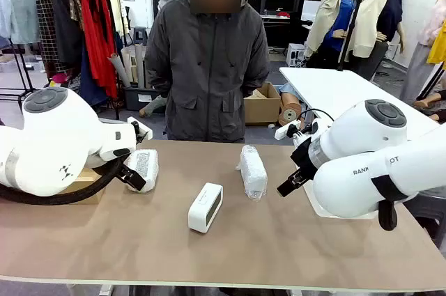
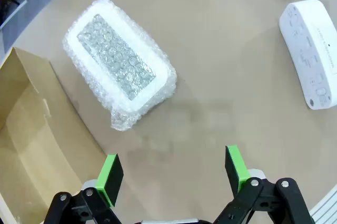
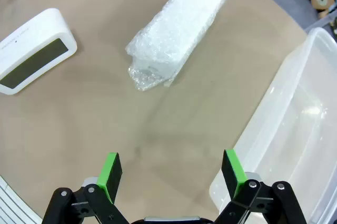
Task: Separate and place wrapped and unwrapped clocks.
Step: Pick up the Digital clock indicated by the person.
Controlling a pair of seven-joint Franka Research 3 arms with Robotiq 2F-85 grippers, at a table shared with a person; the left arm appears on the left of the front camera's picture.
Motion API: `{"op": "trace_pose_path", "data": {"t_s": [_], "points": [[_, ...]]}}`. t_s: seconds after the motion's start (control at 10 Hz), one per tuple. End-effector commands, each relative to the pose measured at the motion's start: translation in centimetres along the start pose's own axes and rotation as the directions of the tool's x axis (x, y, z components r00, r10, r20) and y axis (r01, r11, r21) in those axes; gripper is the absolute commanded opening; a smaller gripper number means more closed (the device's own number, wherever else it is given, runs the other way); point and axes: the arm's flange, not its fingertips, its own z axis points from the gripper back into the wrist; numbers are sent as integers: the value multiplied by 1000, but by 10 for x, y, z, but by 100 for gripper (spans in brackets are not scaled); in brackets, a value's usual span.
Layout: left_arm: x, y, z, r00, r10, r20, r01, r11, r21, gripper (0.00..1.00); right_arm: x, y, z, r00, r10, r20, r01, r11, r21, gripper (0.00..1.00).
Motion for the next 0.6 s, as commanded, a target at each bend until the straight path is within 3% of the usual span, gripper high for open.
{"op": "trace_pose_path", "data": {"t_s": [0.0,0.5], "points": [[0,0,0,1000,0,0,0,1000,0,100,0,0,0,1000,0,0,0,1000,0,100],[0,0,0,1000,0,0,0,1000,0,100,0,0,0,1000,0,0,0,1000,0,100]]}}
